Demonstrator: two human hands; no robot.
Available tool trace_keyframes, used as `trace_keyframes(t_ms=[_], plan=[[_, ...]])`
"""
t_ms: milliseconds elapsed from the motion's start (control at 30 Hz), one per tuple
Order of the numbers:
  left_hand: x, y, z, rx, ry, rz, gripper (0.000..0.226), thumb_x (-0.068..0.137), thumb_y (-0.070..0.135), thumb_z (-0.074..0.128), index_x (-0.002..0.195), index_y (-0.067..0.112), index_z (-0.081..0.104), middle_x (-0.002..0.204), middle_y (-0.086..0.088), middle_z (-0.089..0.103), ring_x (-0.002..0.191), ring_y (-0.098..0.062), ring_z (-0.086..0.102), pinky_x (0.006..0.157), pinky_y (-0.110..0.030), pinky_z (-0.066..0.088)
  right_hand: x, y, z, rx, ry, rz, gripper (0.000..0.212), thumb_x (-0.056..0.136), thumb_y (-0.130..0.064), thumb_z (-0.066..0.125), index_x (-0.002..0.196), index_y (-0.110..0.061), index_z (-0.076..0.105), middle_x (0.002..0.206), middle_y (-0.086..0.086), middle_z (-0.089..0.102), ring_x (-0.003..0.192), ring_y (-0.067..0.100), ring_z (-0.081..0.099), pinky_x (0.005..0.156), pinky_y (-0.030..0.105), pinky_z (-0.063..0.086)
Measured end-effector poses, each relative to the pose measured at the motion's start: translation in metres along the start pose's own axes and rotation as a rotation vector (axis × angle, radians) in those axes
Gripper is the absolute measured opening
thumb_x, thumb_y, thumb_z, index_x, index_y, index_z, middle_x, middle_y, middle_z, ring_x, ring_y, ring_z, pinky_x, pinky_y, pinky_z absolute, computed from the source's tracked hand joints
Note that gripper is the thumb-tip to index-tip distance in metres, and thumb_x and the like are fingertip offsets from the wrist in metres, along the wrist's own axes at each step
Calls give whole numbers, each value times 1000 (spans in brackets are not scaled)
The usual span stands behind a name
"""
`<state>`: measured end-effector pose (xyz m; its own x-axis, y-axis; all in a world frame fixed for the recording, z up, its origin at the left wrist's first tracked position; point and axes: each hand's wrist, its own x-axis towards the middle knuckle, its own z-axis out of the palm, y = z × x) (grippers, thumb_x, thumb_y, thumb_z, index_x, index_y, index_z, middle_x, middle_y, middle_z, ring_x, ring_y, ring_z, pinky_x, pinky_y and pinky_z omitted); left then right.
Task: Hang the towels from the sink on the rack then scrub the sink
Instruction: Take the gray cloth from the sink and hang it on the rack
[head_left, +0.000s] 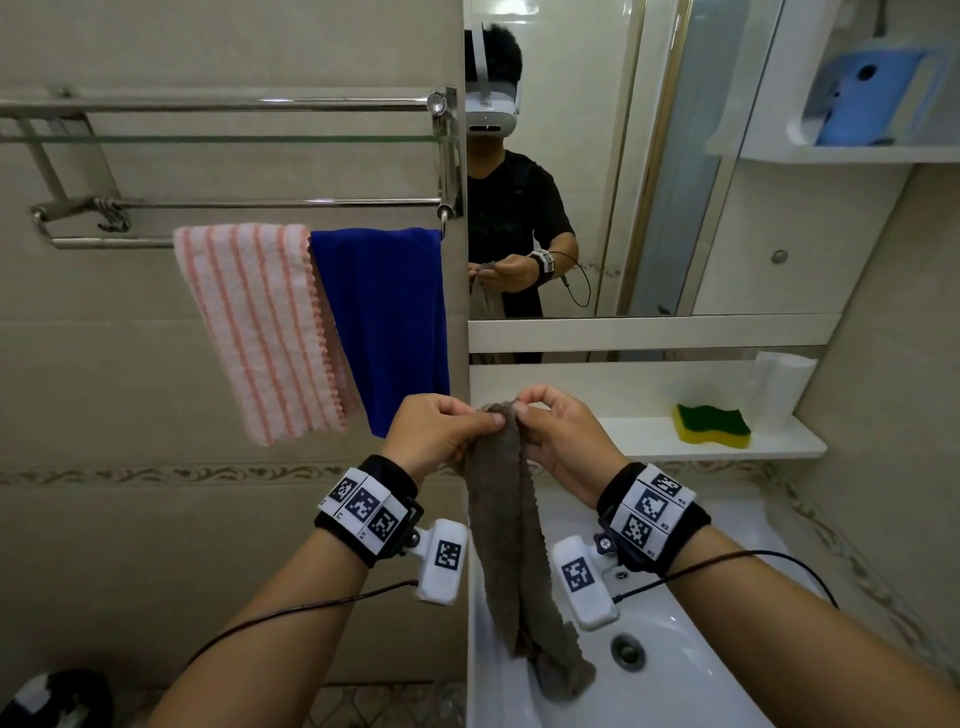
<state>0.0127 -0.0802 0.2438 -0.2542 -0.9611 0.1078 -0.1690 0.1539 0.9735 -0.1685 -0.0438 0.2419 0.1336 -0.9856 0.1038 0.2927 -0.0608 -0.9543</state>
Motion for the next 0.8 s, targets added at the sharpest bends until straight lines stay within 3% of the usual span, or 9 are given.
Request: trace_keyframes(t_ms=[133, 300, 433, 533, 633, 800], plan=[[-1, 0, 1, 11, 20, 28, 26, 67, 37, 86, 74, 14, 75, 71, -3, 73, 64, -10, 68, 56, -22, 54, -3, 1, -2, -134, -51, 5, 43, 84, -16, 74, 124, -11, 58, 111, 12, 74, 105, 28, 70, 90, 39, 57], [-3, 5, -8, 22, -166, 2, 25, 80, 33, 78, 89, 10, 76, 77, 5, 75, 66, 1, 67, 54, -11, 47, 3, -21, -6, -162, 36, -67, 17, 92, 0, 60, 104, -9, 68, 90, 7, 76, 84, 20, 72, 72, 30, 59], [-1, 1, -22, 249, -347, -59, 26, 81, 36, 76, 102, 21, 74, 100, 5, 76, 91, -4, 70, 77, -19, 48, 7, -60, -7, -155, 34, -86, 16, 92, 1, 58, 98, -11, 67, 80, 0, 73, 73, 14, 67, 65, 29, 57], [1, 5, -37, 258, -237, -34, 22, 82, 38, 75, 94, 20, 74, 96, 2, 75, 87, -7, 69, 77, -26, 48, 7, -84, -7, -182, 36, -112, 15, 94, 0, 56, 96, -11, 66, 80, 2, 70, 74, 16, 64, 68, 34, 52], [3, 24, -55, 197, -134, 63, 18, 82, 31, 77, 84, 13, 74, 92, -3, 76, 83, -11, 69, 71, -24, 50, 9, -104, -2, -249, 38, -117, 14, 95, 0, 55, 98, -9, 66, 86, 7, 67, 76, 17, 63, 70, 33, 53], [4, 73, -83, 97, -40, 235, 7, 76, 21, 82, 77, 19, 75, 88, -2, 77, 86, -16, 72, 71, -20, 56, 17, -136, 10, -331, 38, -166, 13, 97, -6, 53, 107, -9, 62, 95, 10, 65, 81, 18, 67, 73, 35, 58]])
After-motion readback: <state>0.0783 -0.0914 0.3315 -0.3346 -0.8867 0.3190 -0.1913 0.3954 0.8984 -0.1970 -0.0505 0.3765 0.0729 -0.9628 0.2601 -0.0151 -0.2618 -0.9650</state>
